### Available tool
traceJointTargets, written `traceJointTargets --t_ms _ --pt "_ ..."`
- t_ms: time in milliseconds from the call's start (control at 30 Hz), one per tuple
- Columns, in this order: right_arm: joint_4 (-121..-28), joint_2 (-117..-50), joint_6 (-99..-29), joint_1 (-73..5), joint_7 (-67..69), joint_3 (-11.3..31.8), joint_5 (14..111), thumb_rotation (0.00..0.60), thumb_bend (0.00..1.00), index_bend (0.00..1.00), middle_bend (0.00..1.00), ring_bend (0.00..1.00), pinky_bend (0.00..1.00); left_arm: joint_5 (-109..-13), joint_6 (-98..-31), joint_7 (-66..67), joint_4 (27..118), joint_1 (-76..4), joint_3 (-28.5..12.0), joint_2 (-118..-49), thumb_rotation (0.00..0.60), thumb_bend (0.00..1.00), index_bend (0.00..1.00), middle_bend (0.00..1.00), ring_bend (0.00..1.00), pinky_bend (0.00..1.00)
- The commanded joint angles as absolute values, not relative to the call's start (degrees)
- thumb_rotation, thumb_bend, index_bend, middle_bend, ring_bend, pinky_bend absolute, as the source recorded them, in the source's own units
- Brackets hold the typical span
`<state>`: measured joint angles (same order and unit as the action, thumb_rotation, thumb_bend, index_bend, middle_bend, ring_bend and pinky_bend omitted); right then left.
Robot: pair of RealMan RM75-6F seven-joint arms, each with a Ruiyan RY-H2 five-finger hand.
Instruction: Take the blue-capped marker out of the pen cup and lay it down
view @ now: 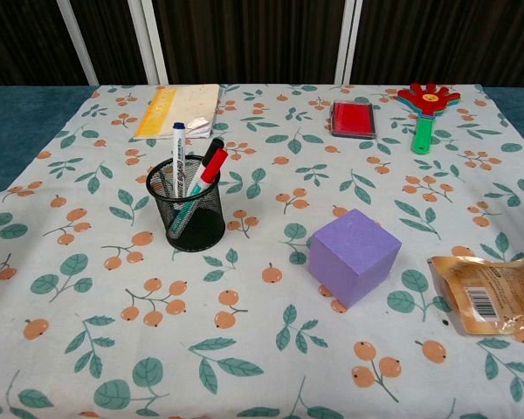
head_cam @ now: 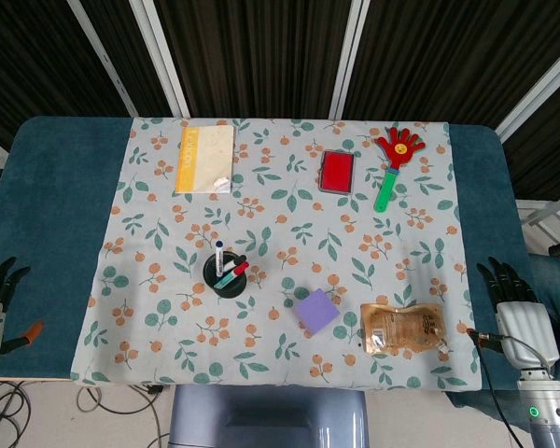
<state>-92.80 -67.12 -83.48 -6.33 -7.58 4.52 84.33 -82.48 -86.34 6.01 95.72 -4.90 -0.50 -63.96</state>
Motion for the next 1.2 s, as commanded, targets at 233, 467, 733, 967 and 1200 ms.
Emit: traceJointTargets --t_ms 233,467,733,967,1200 --pt "-92.9 -67.1 -83.5 -6.3 -7.7 4.5 84.5 0.6 0.05 0.07 0.0 0.03 0.19 -82.5 -86.8 5.6 95.8 -4.4 -1.1 -64.0 0.6 0.19 0.13 0.03 0.0 0.0" --pt "-93.0 -67.2 -83.4 -6.4 -7.8 4.6 84.2 0.6 0.05 0.07 0.0 0.03 0.19 -82.9 -86.2 4.9 95.4 -4.4 -1.2 -63.7 0.6 0.19 0.13 0.03 0.0 0.0" --pt "-93.2 -67.1 -83.5 -6.4 -7.9 4.7 84.2 0.6 0.05 0.07 0.0 0.03 0.19 -83.5 -85.2 4.1 95.3 -4.7 -1.1 -63.4 0.6 0.19 0.14 0.03 0.0 0.0" --pt "-93.1 -67.3 -83.2 -6.6 -8.2 4.8 83.9 0.6 0.05 0.07 0.0 0.03 0.19 -84.8 -83.4 -2.4 95.3 -5.3 -0.8 -61.2 0.6 0.19 0.14 0.03 0.0 0.0" --pt "-93.2 -67.4 -83.1 -6.7 -8.6 5.0 83.5 0.6 0.05 0.07 0.0 0.03 0.19 -82.6 -78.8 0.6 98.4 -9.0 -3.4 -59.2 0.6 0.19 0.15 0.03 0.0 0.0"
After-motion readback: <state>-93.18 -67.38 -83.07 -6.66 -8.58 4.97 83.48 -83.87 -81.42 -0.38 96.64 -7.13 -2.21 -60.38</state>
